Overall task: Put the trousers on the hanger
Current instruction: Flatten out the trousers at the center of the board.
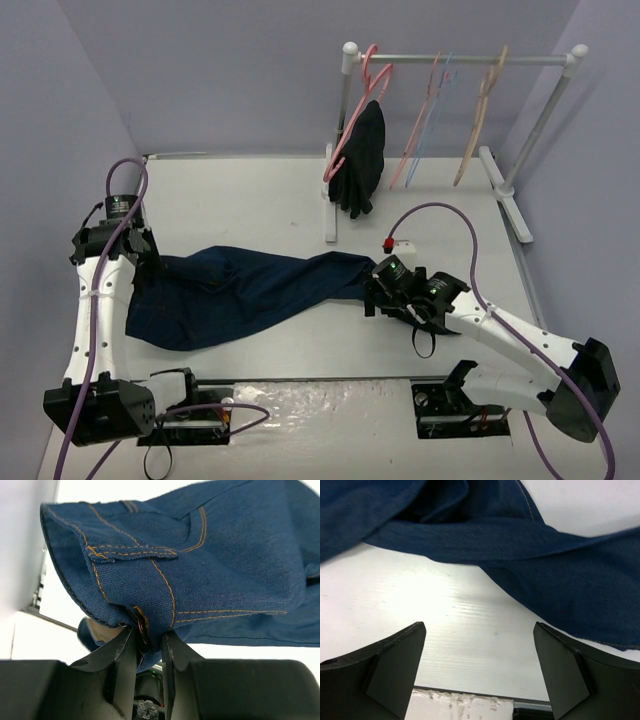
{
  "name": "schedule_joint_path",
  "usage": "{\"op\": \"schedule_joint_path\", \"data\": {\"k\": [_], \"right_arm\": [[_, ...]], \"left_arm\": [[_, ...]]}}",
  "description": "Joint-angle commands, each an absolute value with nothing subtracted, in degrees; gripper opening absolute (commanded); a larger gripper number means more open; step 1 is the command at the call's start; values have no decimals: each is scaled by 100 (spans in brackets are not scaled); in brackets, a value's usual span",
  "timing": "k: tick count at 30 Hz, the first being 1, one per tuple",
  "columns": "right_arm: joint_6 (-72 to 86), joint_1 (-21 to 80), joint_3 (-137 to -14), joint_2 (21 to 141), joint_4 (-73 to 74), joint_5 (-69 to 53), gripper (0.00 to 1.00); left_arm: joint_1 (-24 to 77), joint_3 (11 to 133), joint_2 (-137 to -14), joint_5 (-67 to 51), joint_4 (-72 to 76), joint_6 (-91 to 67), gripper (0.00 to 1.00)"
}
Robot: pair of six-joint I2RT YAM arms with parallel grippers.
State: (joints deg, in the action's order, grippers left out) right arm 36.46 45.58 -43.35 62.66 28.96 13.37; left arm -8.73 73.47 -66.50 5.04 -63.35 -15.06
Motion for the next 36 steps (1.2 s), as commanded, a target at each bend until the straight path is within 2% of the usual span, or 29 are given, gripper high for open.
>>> {"op": "schedule_joint_path", "data": {"k": [1, 3, 7, 9, 21, 28, 29, 32, 35, 36], "right_arm": [[2959, 4488, -4957, 6410, 2486, 1195, 85], [2767, 4417, -5164, 6670, 2404, 1184, 83], [1967, 3942, -5430, 7280, 1879, 560, 73], [1914, 3533, -5482, 7570, 1604, 241, 64], [1731, 3401, -5353, 8625, 856, 194, 63], [1585, 3258, -5295, 8888, 463, 568, 48], [1540, 3236, -5300, 8919, 441, 621, 46], [1447, 3195, -5272, 8984, 396, 752, 27], [1301, 3176, -5319, 8940, 404, 1061, 4], [1207, 3176, -5410, 8862, 456, 1207, 0]], "left_arm": [[-914, 7373, -6371, 325, -5782, -1618, 0], [-914, 7347, -6336, 315, -5774, -1617, 0], [-914, 7321, -6336, 221, -5801, -1617, 0], [-914, 7322, -6355, 143, -5804, -1637, 0], [-914, 7415, -6404, 0, -5868, -1682, 0], [-914, 7519, -6451, 0, -5906, -1675, 0], [-914, 7523, -6459, 0, -5906, -1670, 0], [-908, 7526, -6490, 18, -5900, -1670, 0], [-911, 7557, -6547, 29, -5869, -1670, 0], [-914, 7621, -6597, 46, -5860, -1667, 0]]}}
